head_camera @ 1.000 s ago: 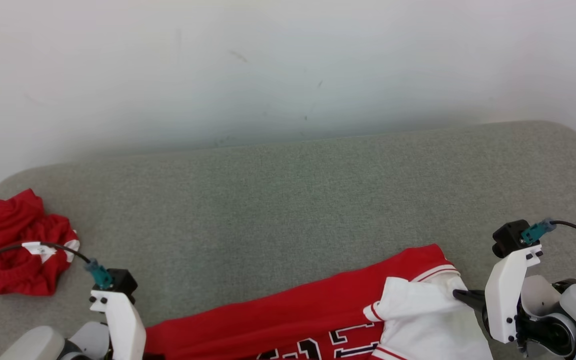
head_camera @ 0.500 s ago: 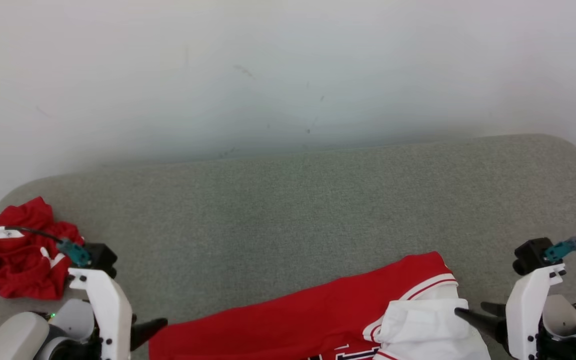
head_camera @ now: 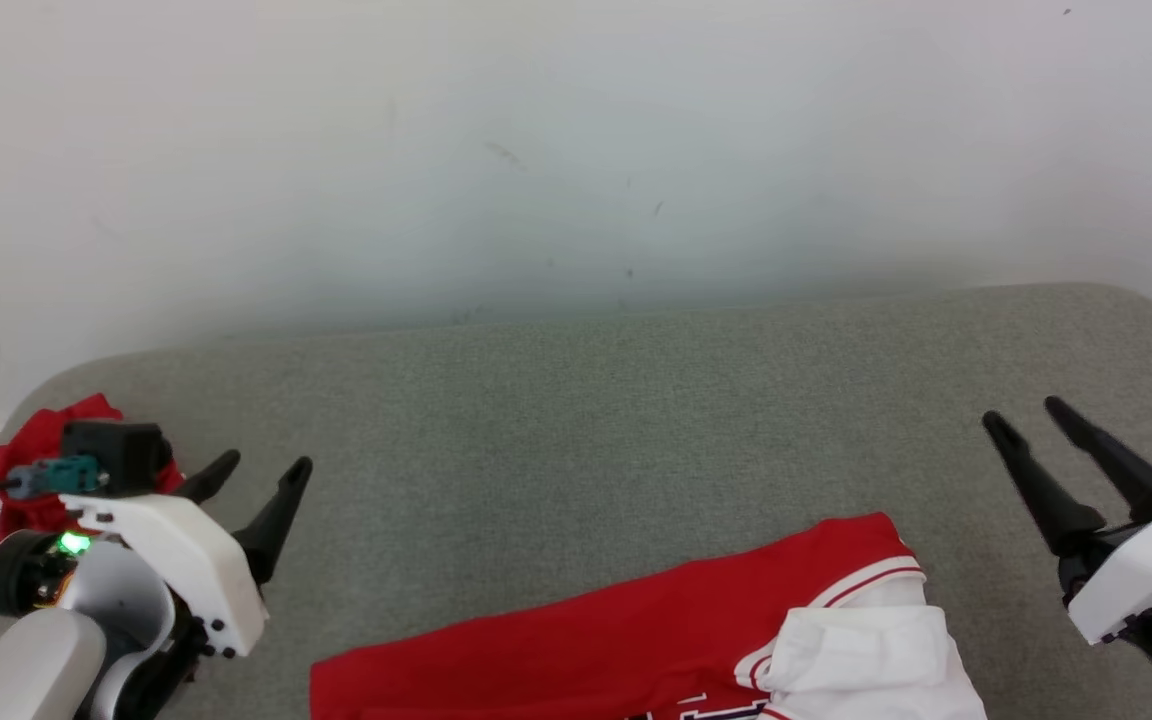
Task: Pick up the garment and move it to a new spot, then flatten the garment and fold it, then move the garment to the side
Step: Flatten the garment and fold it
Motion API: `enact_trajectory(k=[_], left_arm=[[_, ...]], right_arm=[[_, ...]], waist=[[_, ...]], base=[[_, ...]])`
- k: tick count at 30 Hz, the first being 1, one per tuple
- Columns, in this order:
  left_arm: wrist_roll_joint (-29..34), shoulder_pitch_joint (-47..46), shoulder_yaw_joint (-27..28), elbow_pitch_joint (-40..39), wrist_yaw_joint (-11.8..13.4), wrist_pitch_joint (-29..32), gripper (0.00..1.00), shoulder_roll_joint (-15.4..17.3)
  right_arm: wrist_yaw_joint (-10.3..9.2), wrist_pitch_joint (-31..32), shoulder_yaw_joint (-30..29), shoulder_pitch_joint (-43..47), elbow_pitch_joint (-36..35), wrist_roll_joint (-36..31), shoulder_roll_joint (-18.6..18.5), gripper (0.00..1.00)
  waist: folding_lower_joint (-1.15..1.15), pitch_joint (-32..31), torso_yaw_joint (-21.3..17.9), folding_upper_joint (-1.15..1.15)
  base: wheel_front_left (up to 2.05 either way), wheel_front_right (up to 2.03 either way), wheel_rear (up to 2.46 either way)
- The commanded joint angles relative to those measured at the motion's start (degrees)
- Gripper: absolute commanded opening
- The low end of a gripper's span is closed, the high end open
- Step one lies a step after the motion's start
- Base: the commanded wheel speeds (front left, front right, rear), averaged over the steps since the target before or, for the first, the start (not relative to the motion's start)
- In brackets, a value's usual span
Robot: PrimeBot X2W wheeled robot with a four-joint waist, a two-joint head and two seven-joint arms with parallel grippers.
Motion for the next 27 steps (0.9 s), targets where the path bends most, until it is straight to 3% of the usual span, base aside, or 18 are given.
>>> enact_trajectory(k=[1, 6, 14, 20, 27], left_arm=[[0.8, 1.3, 0.4, -0.5, 0.7, -1.6, 1.00, -0.2], [3.9, 4.3, 2.7, -3.7, 4.8, -10.0, 1.00, -1.2], [7.1, 11.0, 5.6, -7.4, 10.3, -23.4, 1.00, -4.3], [7.6, 15.9, 6.7, -6.2, 11.3, -29.5, 1.00, -7.9], [11.2, 19.6, 10.3, -5.3, 9.9, -30.6, 1.00, -12.9]], right_arm=[[-0.11, -1.7, -1.8, 1.4, 0.0, -1.8, 0.3, 1.00], [-0.11, -8.9, -13.5, 6.0, -1.9, -11.9, 6.5, 1.00], [-0.11, -12.5, -26.5, 14.0, -9.9, -23.2, 17.6, 1.00], [-0.11, -14.2, -28.4, 20.1, -10.8, -25.9, 22.3, 1.00], [-0.11, -15.4, -26.3, 22.7, -7.8, -29.1, 23.2, 1.00]], waist=[[0.00, 0.0, 0.3, 0.00], [0.00, 0.1, 0.9, 0.00], [0.00, 0.5, 1.4, 0.00], [0.00, 0.6, 1.8, 0.00], [0.00, 0.7, 1.9, 0.00]], base=[[0.00, 0.00, 0.00], [0.00, 0.00, 0.00], [0.00, 0.00, 0.00], [0.00, 0.00, 0.00], [0.00, 0.00, 0.00]])
